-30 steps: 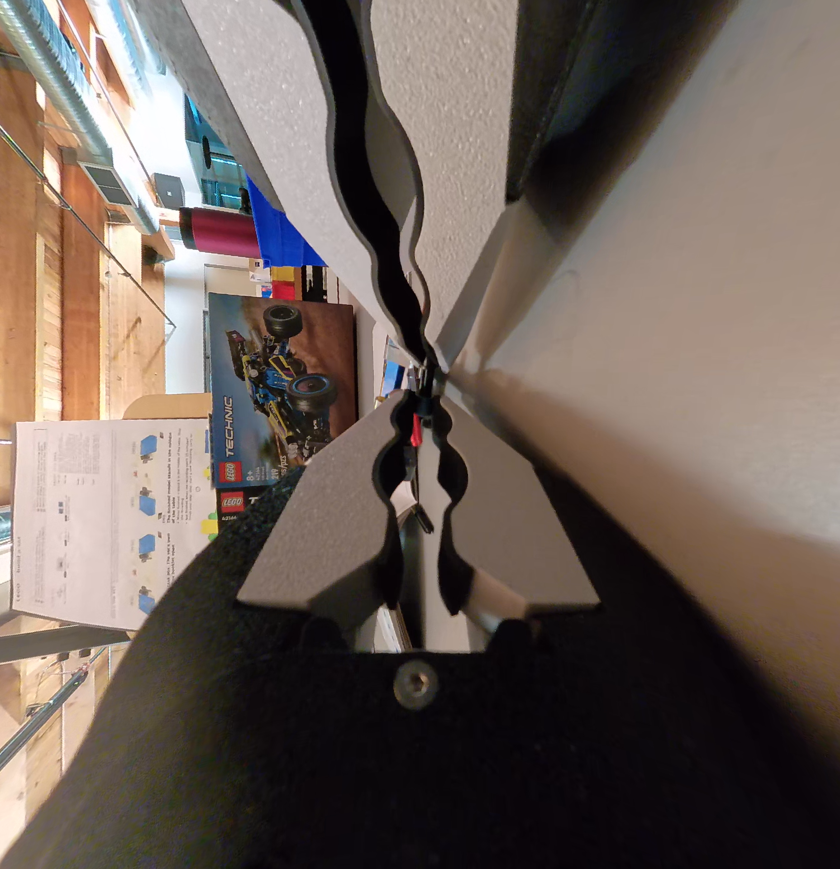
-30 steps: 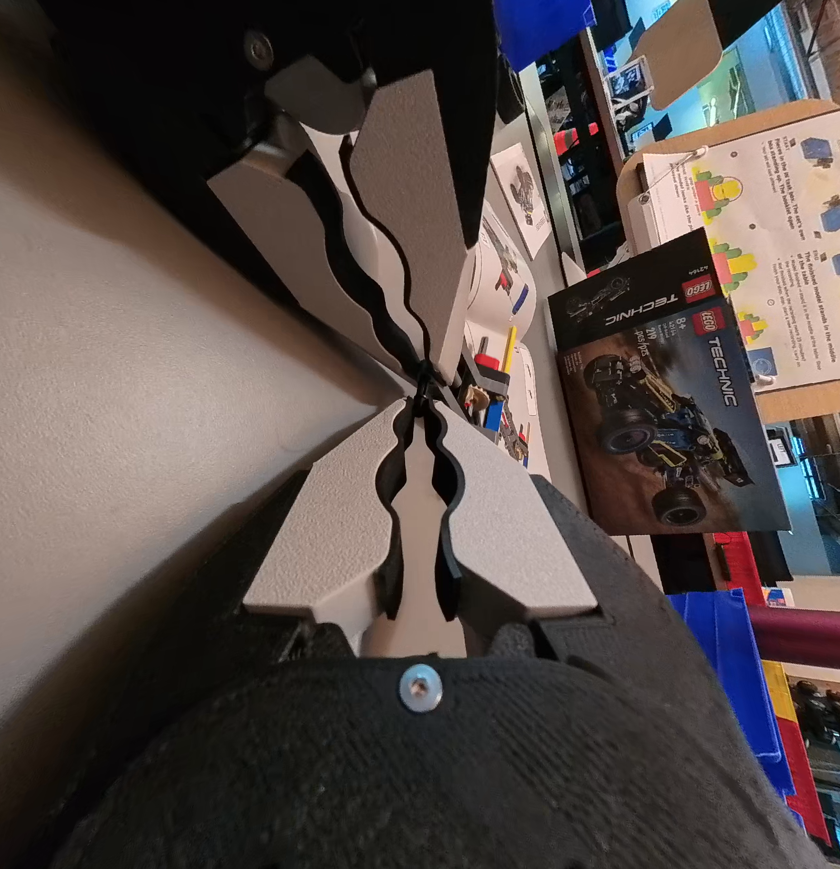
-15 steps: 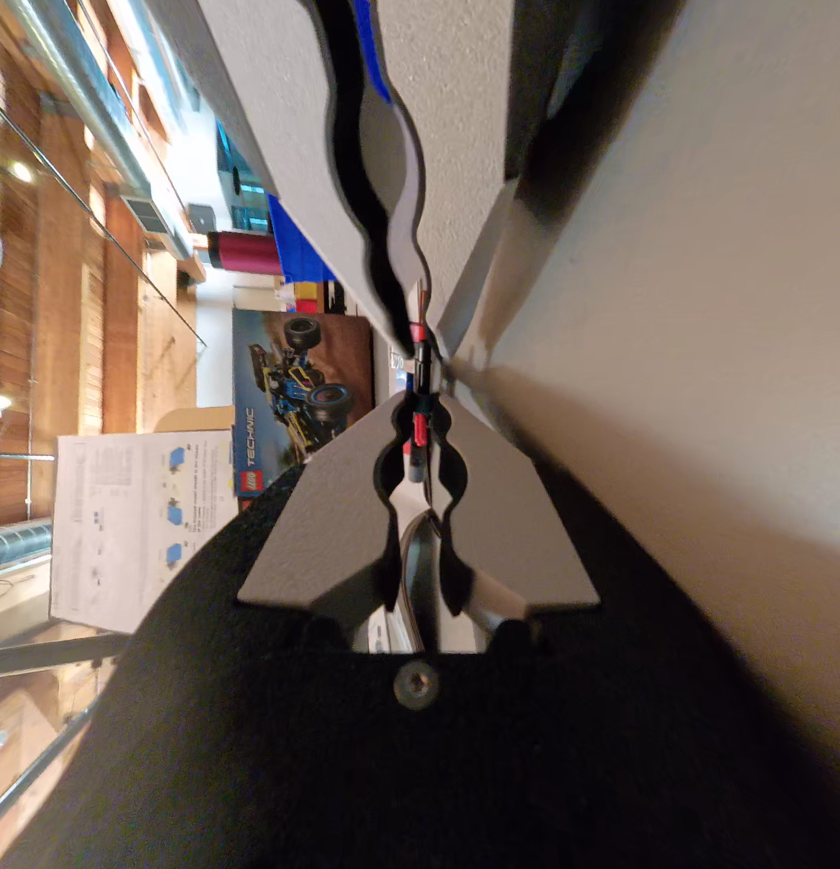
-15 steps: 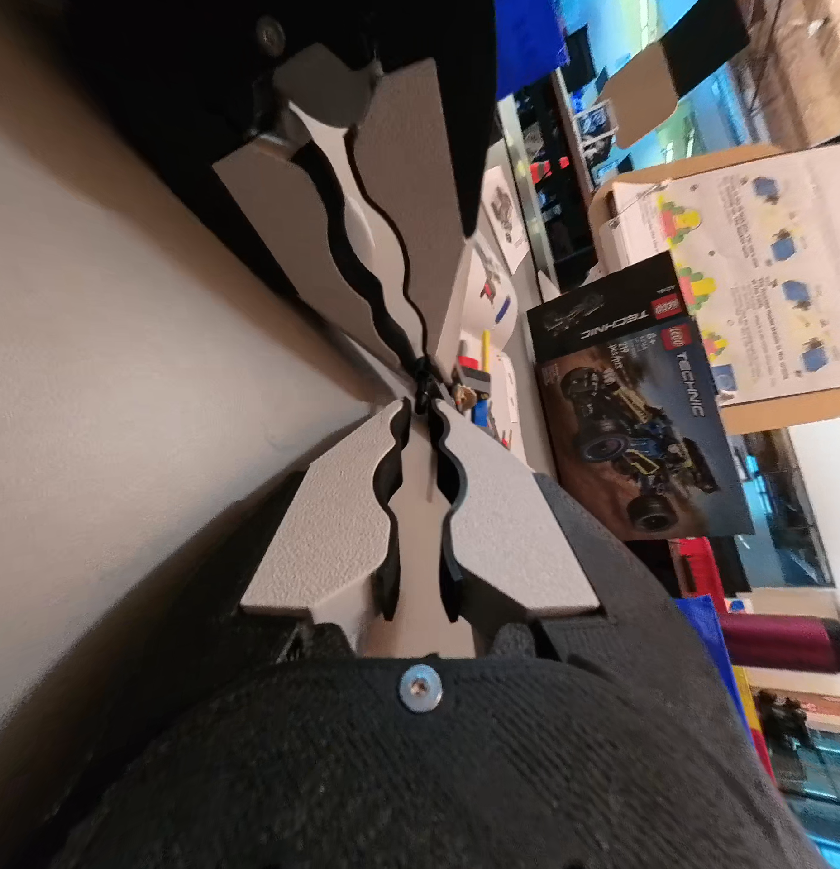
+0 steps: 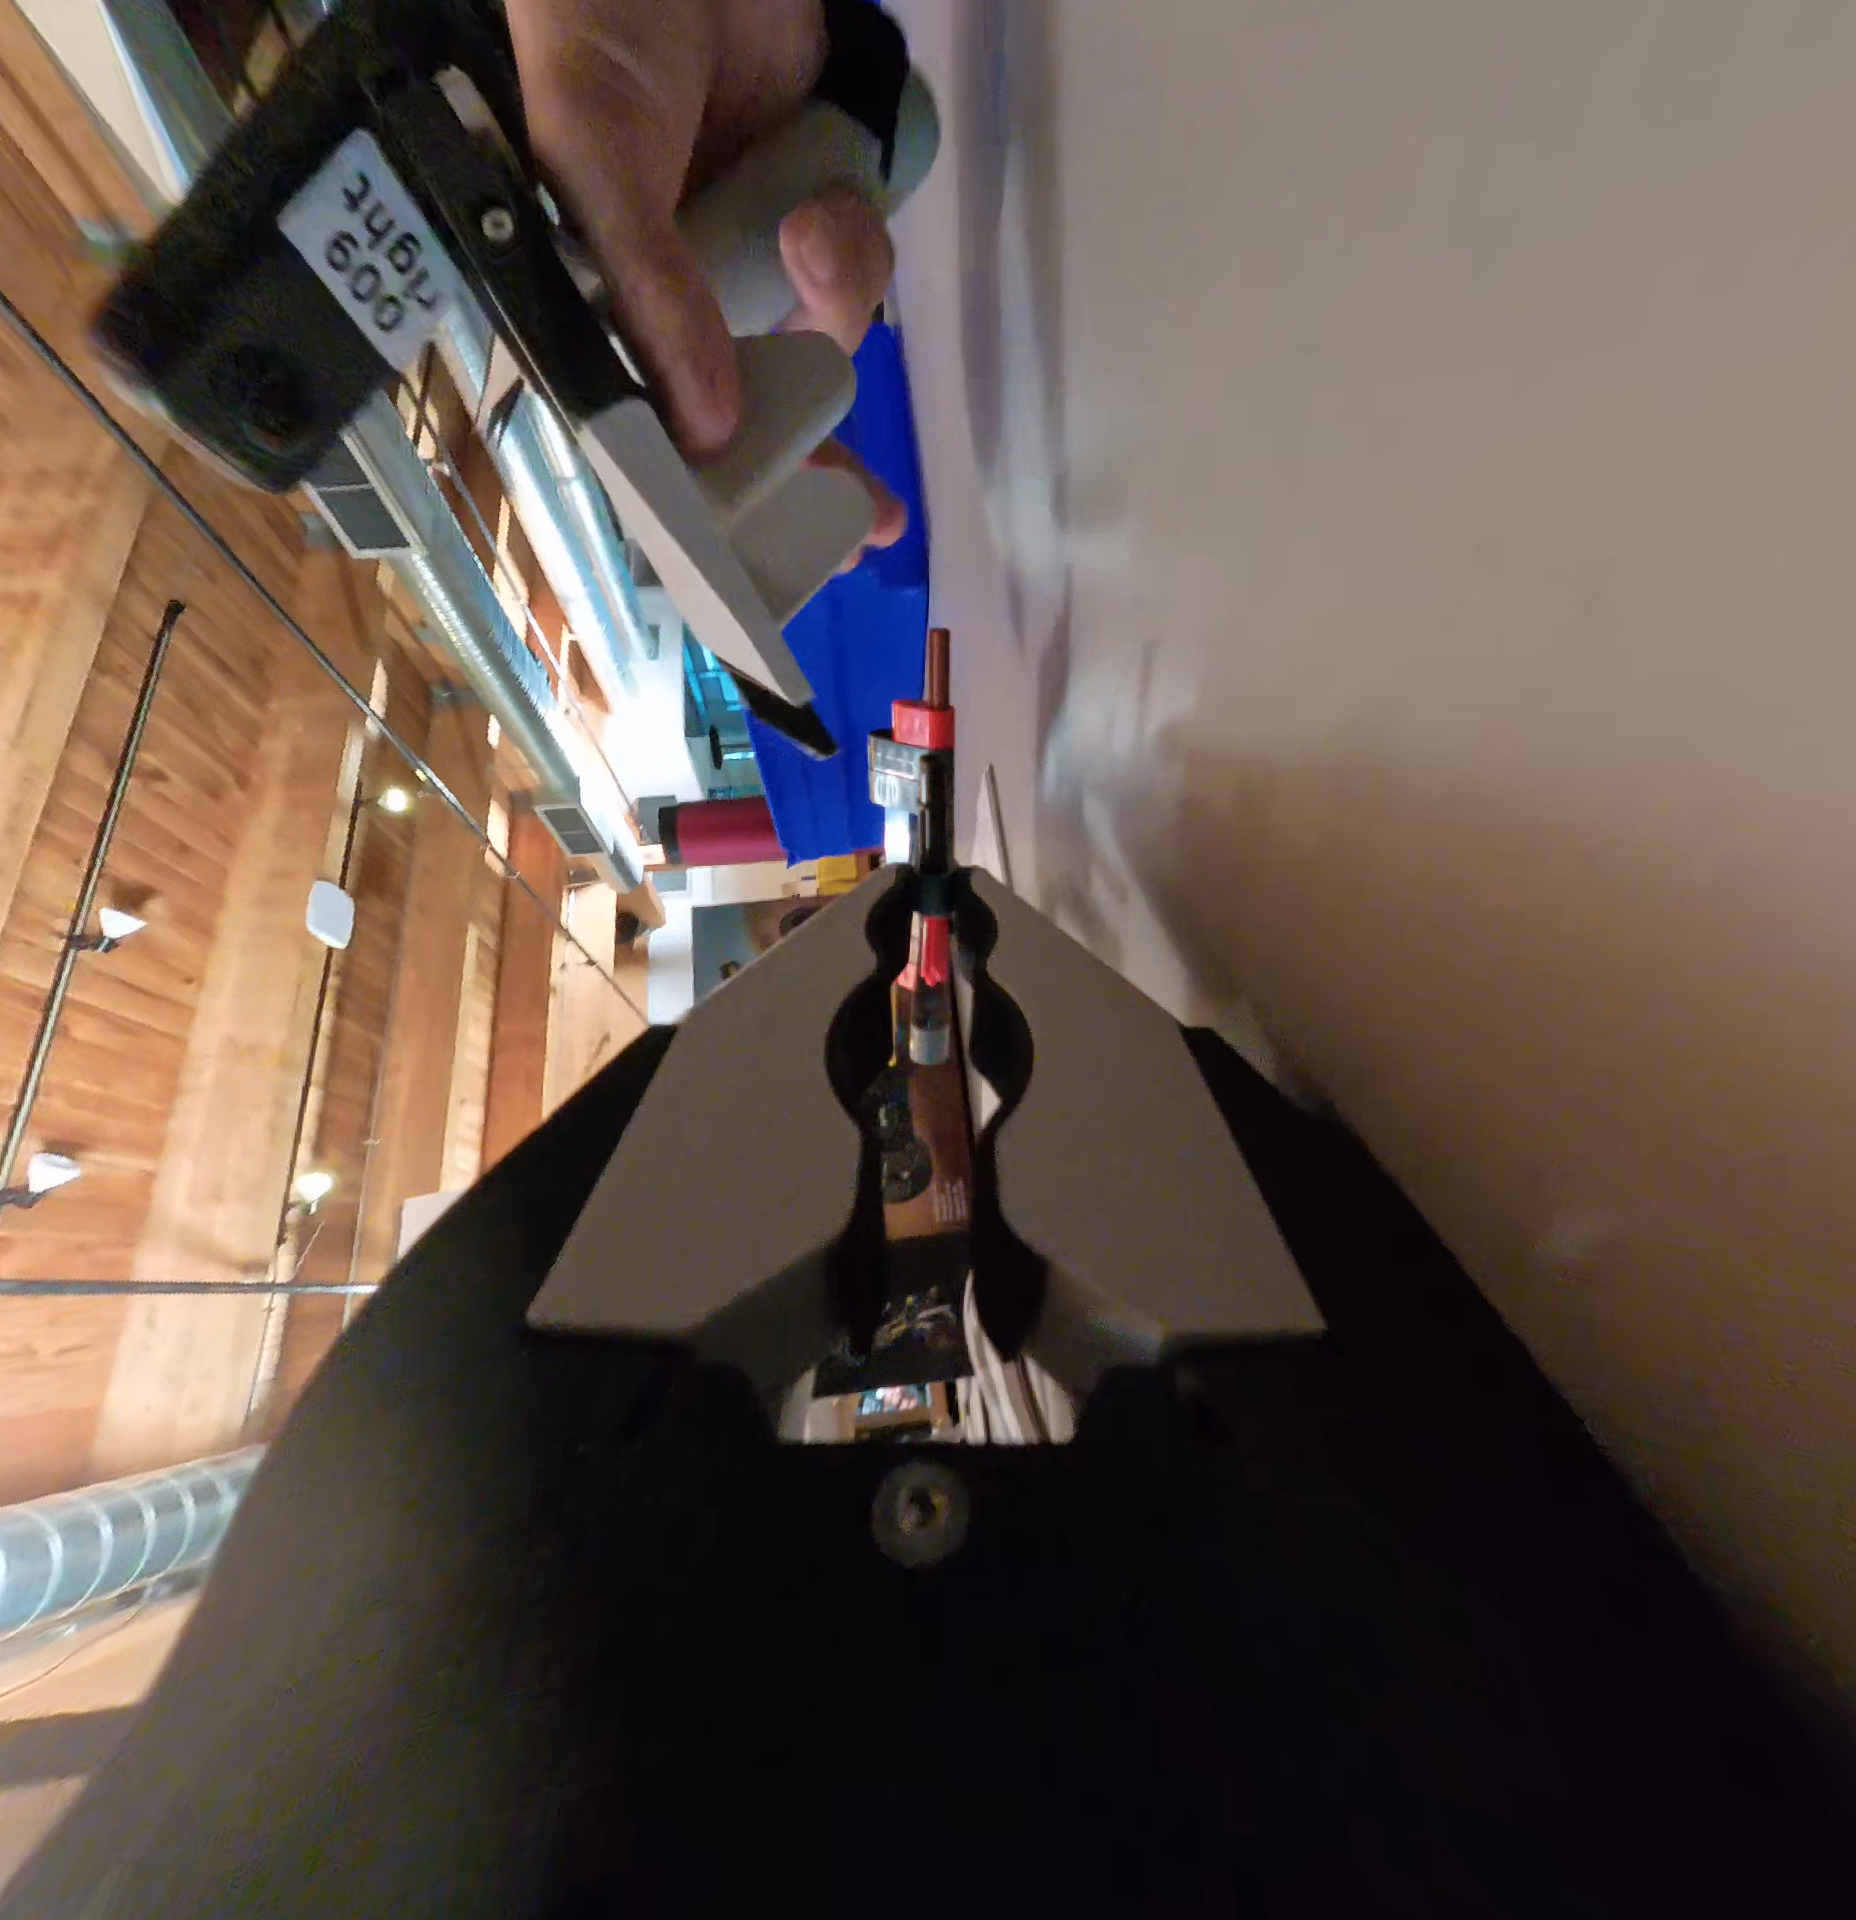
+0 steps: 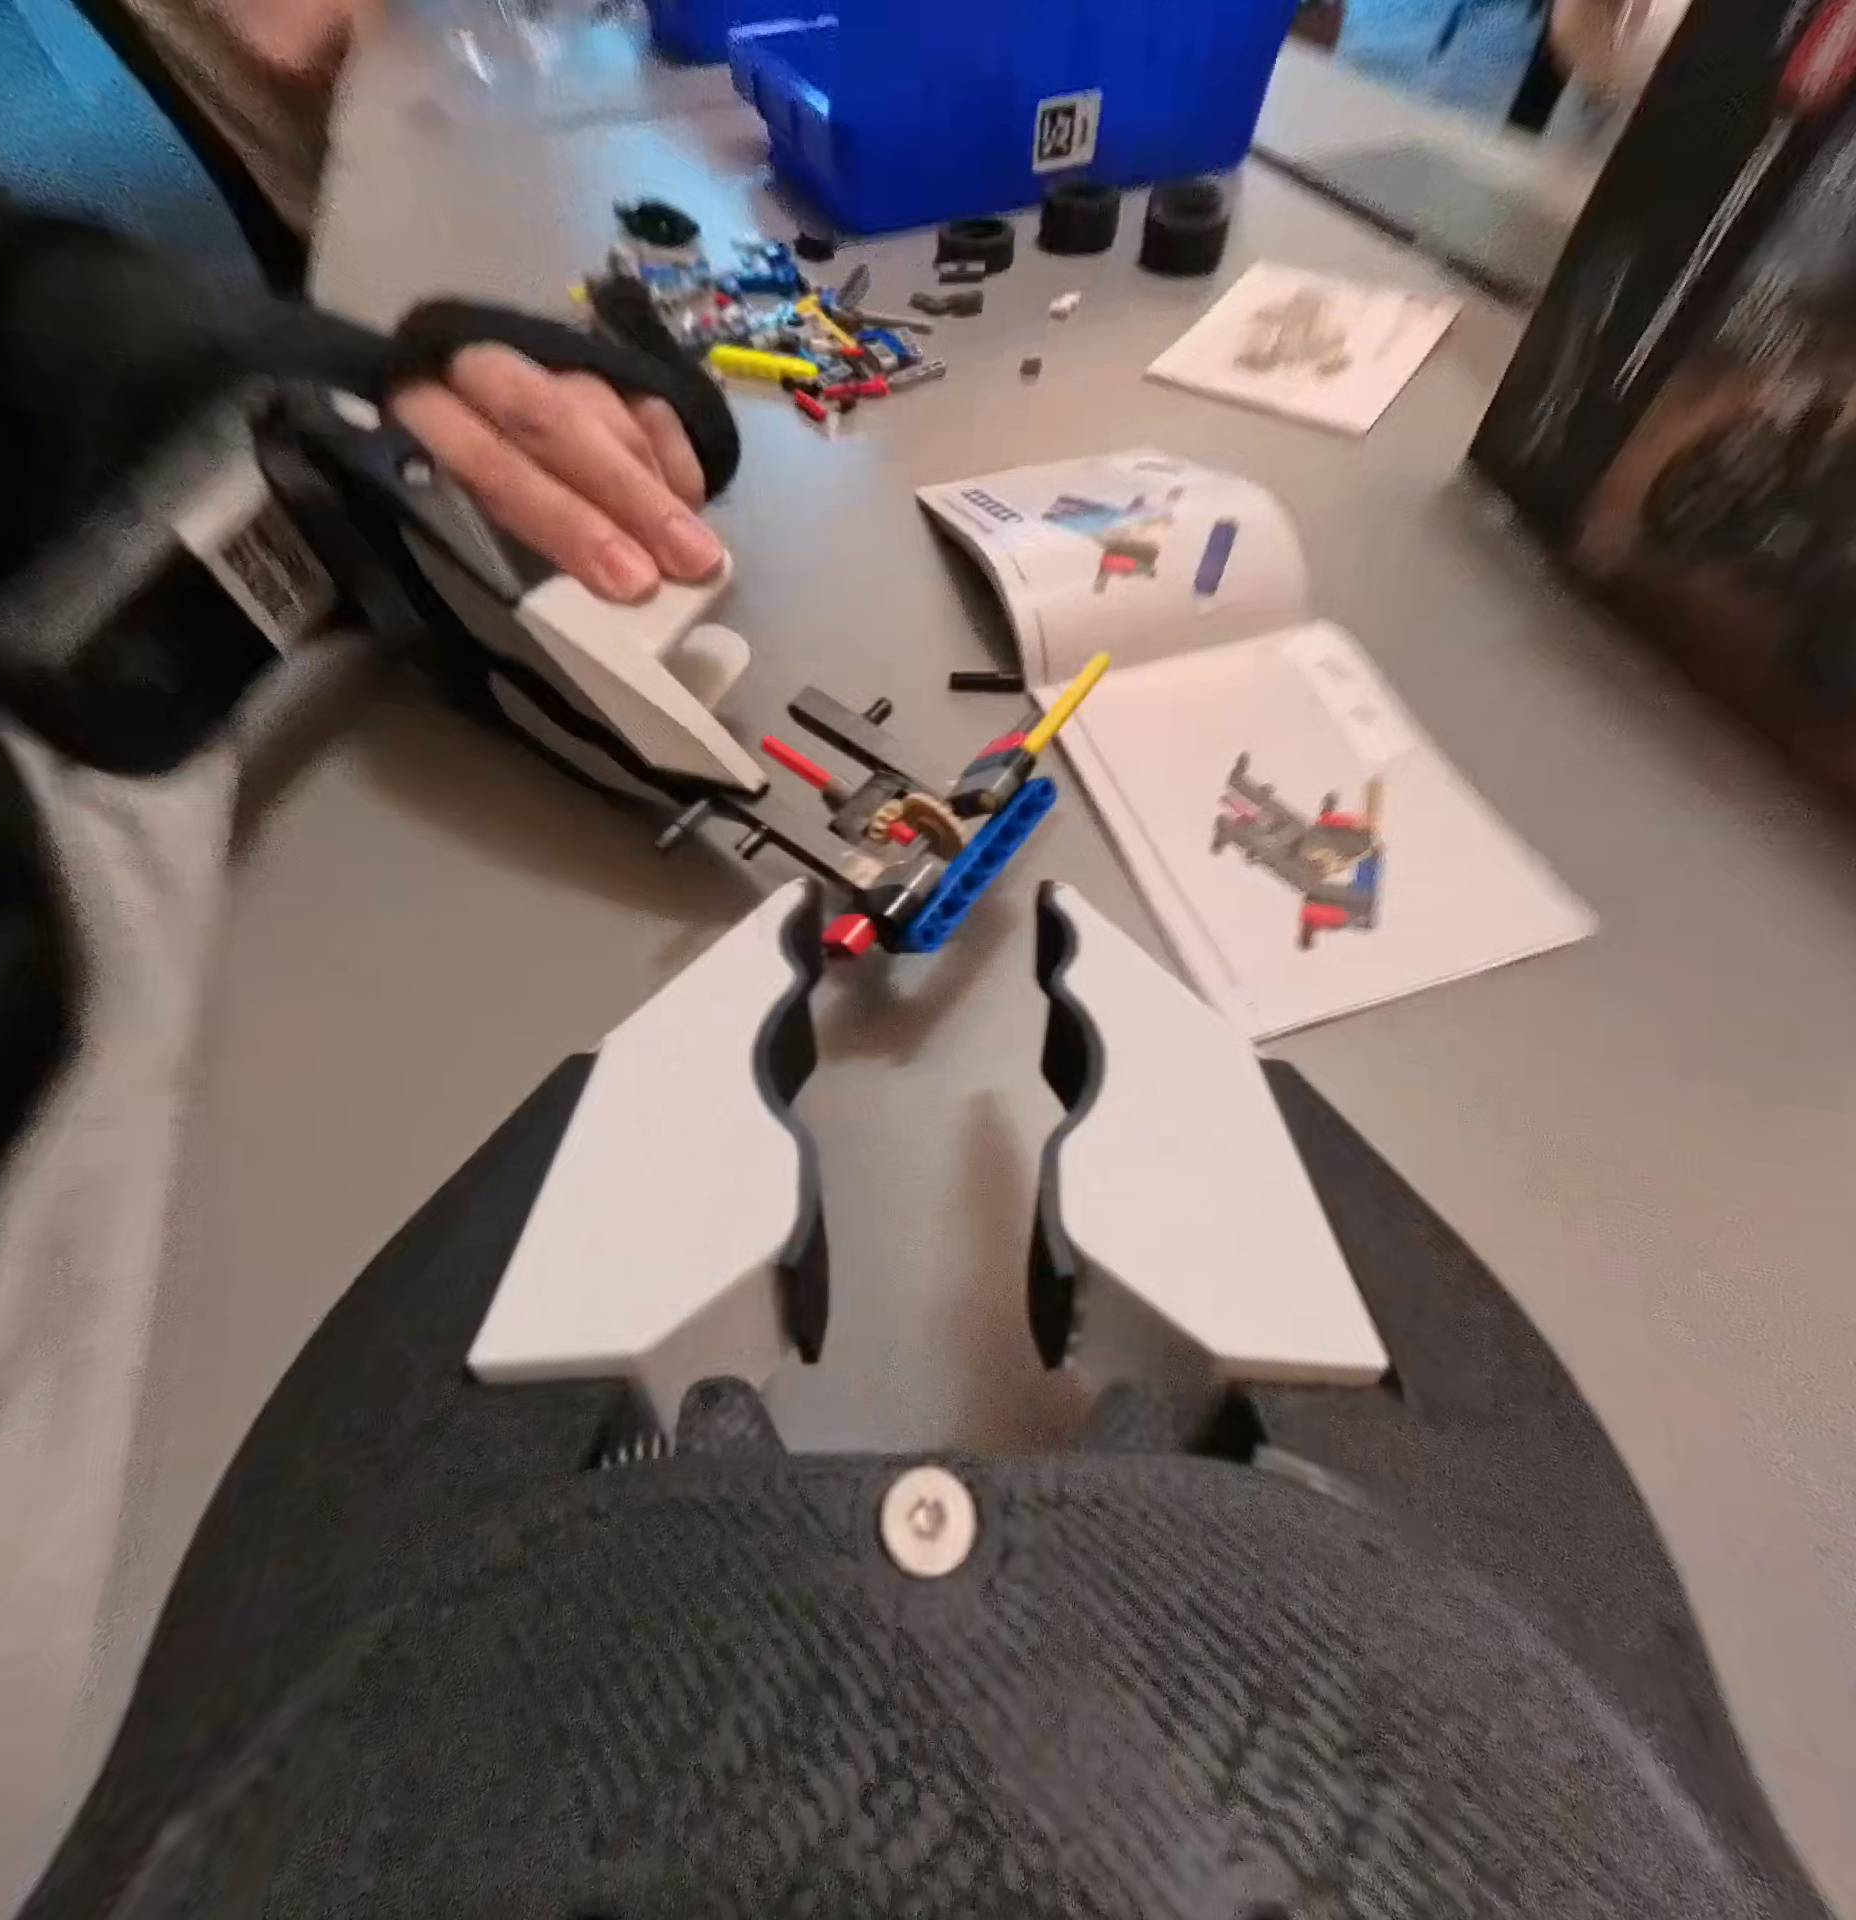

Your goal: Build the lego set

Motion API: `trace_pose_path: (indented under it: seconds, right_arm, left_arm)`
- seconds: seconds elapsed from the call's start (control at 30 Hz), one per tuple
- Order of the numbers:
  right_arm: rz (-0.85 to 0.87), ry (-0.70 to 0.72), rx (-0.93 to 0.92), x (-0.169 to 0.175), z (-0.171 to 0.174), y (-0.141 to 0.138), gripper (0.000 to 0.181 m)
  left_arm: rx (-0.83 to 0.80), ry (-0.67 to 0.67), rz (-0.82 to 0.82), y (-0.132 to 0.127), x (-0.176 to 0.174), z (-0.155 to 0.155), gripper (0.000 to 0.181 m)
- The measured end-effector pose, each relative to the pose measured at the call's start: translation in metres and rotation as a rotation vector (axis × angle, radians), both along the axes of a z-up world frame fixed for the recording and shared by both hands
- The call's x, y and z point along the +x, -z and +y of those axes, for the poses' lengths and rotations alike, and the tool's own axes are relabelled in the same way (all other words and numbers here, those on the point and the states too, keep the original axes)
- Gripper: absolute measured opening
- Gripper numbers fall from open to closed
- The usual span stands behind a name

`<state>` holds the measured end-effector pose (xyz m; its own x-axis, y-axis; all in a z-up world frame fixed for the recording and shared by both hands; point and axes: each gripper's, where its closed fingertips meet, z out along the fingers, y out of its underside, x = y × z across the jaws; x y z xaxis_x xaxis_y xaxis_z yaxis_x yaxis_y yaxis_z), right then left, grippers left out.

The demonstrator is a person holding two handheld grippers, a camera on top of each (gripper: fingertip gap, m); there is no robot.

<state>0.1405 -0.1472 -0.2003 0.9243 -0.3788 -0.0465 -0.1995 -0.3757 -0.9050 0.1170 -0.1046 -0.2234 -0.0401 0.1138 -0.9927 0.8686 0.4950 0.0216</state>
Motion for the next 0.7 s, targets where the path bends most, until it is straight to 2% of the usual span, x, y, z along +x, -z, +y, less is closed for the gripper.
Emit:
trace_pose_path:
  seconds: [0.03,0.1,0.13,0.17,0.23,0.27,0.3,0.4,0.57,0.7]
  right_arm:
    - [0.083,0.018,0.021,0.002,0.001,0.004,0.026]
    - [0.163,0.020,0.042,0.000,0.006,0.013,0.030]
    - [0.214,0.039,0.070,0.001,0.009,0.014,0.025]
    - [0.249,0.057,0.113,0.003,0.011,0.012,0.031]
    - [0.291,0.110,0.198,0.011,0.011,0.005,0.024]
    - [0.311,0.122,0.213,0.013,0.011,0.006,0.031]
    - [0.347,0.103,0.200,0.009,0.012,0.010,0.034]
    - [0.401,0.098,0.067,0.005,0.015,0.031,0.025]
    - [0.411,0.087,0.004,0.000,0.019,0.040,0.021]
    - [0.346,0.186,-0.072,-0.003,0.013,0.048,0.020]
  left_arm:
    - [-0.002,-0.015,-0.014,-0.001,0.002,0.001,0.005]
    - [-0.006,-0.020,-0.034,-0.003,0.003,0.001,0.004]
    - [-0.006,-0.019,-0.037,-0.003,0.003,0.001,0.004]
    - [-0.007,-0.017,-0.036,-0.003,0.003,0.001,0.004]
    - [-0.006,-0.017,-0.020,-0.002,0.004,0.001,0.004]
    - [-0.006,-0.015,-0.012,-0.001,0.004,0.001,0.004]
    - [-0.005,-0.008,-0.002,0.000,0.003,0.000,0.004]
    - [0.003,0.033,0.045,0.003,-0.003,-0.002,0.004]
    - [0.006,0.068,0.149,0.009,-0.008,-0.001,0.006]
    - [0.009,0.034,0.249,0.011,-0.009,0.006,0.026]
